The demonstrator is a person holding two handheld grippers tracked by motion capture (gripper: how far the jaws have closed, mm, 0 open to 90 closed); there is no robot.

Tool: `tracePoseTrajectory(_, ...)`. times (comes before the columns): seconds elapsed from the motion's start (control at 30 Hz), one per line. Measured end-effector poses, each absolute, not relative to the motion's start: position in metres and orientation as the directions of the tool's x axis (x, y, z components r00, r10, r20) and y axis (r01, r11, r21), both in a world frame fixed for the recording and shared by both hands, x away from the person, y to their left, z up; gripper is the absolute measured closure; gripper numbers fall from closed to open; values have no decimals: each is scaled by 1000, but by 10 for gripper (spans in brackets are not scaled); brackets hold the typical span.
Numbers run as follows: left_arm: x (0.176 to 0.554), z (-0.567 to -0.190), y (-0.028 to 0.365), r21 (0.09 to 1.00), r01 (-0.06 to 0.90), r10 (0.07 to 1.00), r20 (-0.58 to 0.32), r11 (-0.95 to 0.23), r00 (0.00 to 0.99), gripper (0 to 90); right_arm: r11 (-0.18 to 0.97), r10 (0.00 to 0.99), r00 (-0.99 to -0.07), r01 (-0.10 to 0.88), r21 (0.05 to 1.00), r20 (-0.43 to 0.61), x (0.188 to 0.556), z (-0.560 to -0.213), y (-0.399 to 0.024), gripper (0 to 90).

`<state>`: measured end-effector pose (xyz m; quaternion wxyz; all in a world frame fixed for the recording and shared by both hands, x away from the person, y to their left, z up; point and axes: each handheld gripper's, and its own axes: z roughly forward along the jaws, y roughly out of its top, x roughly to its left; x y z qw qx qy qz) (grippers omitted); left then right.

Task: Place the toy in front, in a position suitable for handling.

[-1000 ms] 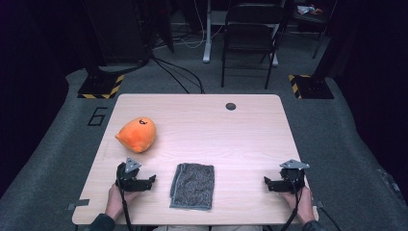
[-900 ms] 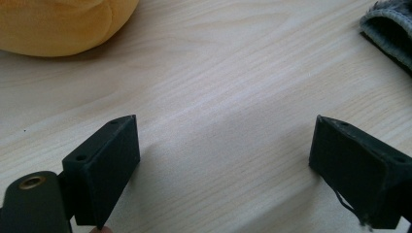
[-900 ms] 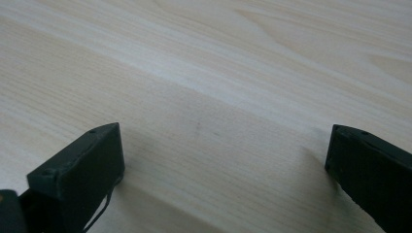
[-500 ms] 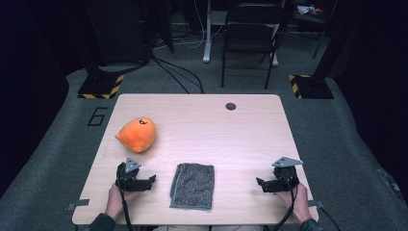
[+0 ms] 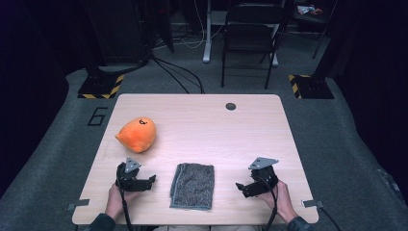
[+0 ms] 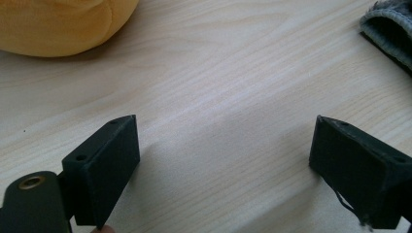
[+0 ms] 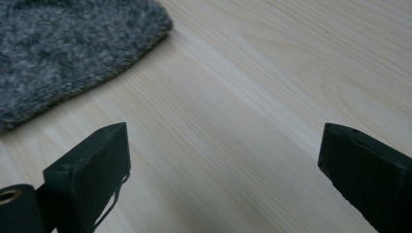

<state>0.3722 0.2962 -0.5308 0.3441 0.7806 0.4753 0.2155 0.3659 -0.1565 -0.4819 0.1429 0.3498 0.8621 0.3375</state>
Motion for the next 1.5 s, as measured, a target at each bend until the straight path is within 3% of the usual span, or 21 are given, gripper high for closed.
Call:
tracePoseTrajectory(0.77,372,-531,296,742,593,890,11,-313,456,104,621,521,-853,382,684,3,381,-480,-43,41)
tracePoseTrajectory(1.23,372,-531,296,740,595,889,9,-314,458,104,682,458,-889,363,635,17,382,-494,-3,34)
tracePoseTrajectory(1.4,372,-530,297,738,595,887,12,-319,461,104,718,470,-882,377,585,-9,383,-509,3,166)
tracePoseTrajectory(1.47,372,-530,297,736,595,884,8,-321,467,104,720,471,-882,373,586,-17,382,-511,3,177)
tracePoseTrajectory(1.5,372,-530,297,736,595,884,10,-322,467,103,713,472,-882,373,593,-12,381,-510,3,233)
